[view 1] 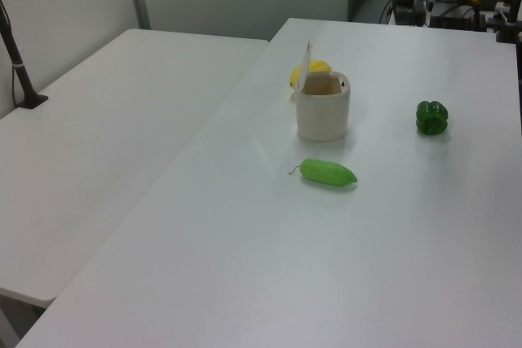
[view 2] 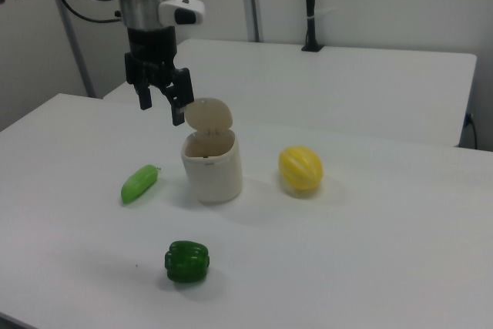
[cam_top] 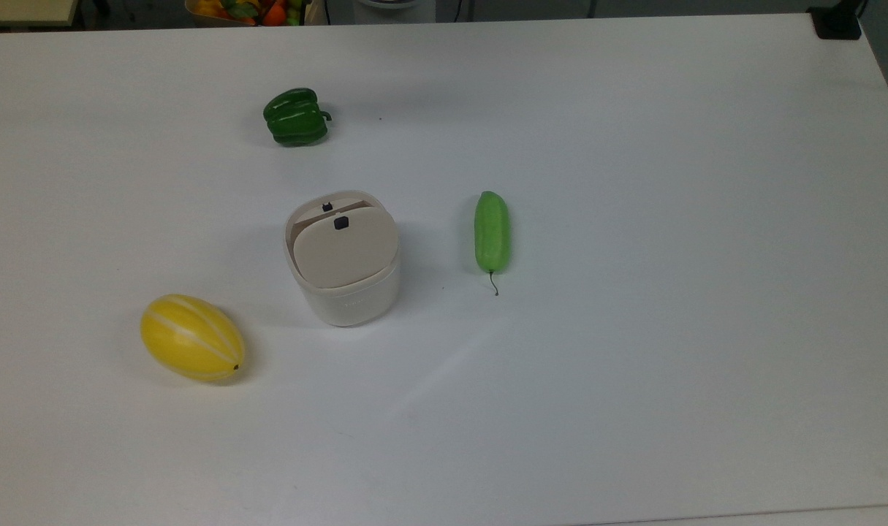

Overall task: Close garbage bin
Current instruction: 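Move the gripper above the open lid of the white bin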

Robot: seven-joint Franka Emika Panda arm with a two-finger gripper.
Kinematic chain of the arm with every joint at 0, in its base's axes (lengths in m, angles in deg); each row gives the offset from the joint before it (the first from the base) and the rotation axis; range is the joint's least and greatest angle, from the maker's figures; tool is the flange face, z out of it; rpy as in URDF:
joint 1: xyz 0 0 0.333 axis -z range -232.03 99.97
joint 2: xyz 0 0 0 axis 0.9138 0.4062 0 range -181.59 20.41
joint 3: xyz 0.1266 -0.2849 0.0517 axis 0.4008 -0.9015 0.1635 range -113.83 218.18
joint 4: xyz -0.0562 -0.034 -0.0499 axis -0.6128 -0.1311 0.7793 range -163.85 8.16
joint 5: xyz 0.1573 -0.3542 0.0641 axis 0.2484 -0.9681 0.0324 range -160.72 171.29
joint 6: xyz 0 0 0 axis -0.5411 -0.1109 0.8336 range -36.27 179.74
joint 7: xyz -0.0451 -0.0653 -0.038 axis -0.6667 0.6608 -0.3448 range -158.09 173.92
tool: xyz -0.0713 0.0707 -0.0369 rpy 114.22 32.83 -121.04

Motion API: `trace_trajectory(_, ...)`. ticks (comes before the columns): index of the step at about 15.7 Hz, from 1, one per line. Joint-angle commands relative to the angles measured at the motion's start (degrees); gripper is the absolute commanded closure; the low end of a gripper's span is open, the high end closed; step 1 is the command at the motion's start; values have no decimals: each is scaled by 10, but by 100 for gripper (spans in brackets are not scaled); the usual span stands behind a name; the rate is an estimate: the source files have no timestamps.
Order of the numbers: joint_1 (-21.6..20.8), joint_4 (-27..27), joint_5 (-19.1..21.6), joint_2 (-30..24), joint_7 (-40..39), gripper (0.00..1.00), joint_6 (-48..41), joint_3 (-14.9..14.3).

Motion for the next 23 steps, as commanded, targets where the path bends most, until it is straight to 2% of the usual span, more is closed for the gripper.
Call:
trace_trajectory(1, 76, -10, 46, -4, -43, 0, 28, 35)
trace_trajectory(4, 77, -10, 63, -4, -46, 0, 29, 40)
trace_trajectory(10, 76, -10, 63, -3, -46, 0, 34, 42)
trace_trajectory(13, 76, -10, 65, -4, -47, 28, 39, 42)
trace_trajectory(17, 73, -10, 65, -3, -48, 89, 39, 42)
trace_trajectory(18, 72, -11, 65, -2, -52, 97, 39, 42)
trace_trajectory(19, 70, -10, 64, -1, -53, 100, 39, 41)
trace_trajectory(21, 66, -10, 58, 6, -55, 100, 46, 42)
trace_trajectory(23, 61, -10, 66, 24, -91, 100, 74, 42)
